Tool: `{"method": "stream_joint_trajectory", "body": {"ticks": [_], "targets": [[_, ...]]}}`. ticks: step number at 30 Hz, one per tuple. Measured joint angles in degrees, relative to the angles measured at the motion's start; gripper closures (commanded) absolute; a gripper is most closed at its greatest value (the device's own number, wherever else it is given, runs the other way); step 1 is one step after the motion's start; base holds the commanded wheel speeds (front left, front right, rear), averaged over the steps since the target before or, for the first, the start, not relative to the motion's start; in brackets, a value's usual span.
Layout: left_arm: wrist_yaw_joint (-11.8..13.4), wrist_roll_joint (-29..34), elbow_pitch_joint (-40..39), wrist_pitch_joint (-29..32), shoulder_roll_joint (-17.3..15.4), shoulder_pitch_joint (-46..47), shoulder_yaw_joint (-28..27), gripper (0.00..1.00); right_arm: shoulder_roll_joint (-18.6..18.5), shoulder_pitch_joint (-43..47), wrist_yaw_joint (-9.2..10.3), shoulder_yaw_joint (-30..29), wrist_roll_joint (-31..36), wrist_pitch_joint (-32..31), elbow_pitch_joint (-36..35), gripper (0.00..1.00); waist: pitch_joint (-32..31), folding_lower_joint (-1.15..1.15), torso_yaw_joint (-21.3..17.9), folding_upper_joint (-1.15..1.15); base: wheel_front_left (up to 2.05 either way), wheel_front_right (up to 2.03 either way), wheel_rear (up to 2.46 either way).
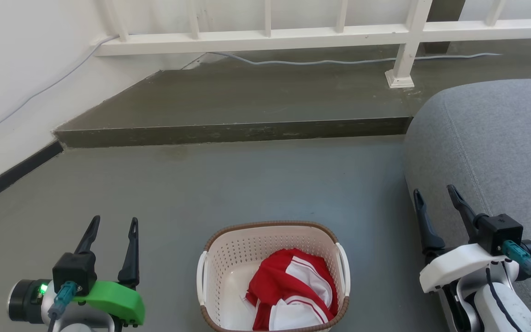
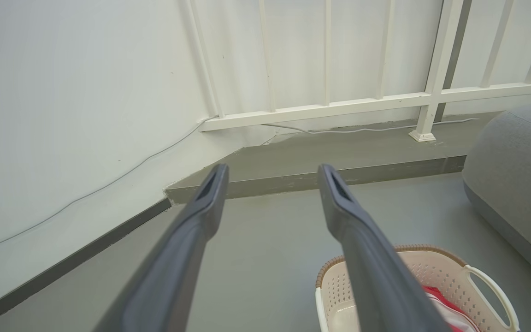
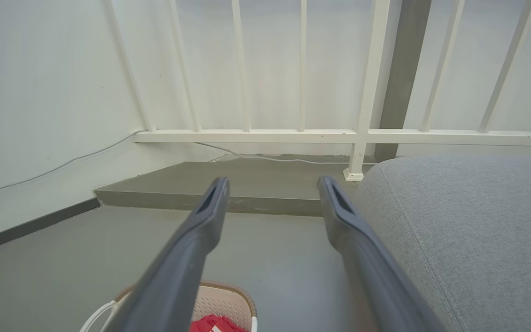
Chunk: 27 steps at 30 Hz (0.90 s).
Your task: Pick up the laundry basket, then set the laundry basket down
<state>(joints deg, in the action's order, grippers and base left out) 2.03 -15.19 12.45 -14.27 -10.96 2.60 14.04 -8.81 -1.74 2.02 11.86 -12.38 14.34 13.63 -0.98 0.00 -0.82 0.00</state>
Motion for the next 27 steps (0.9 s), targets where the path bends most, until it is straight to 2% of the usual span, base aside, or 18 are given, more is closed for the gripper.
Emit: {"method": "stream_joint_trajectory", "body": {"ticks": [18, 27], "targets": [[-0.01, 0.0, 0.4, 0.0, 0.01, 0.07, 0.09, 0.0, 0.22, -0.01, -0.94, -0.45, 0.27, 0.0, 0.7, 0.0, 0.78, 0.0, -0.02, 0.0, 0.0, 0.0, 0.0], [-0.75, 0.0, -0.29, -0.01, 0.83, 2.97, 1.32, 0.0, 0.69, -0.26, -1.0, -0.82, 0.27, 0.0, 0.69, 0.0, 4.34, 0.0, -0.29, 0.0, 0.0, 0.0, 0.0]]}}
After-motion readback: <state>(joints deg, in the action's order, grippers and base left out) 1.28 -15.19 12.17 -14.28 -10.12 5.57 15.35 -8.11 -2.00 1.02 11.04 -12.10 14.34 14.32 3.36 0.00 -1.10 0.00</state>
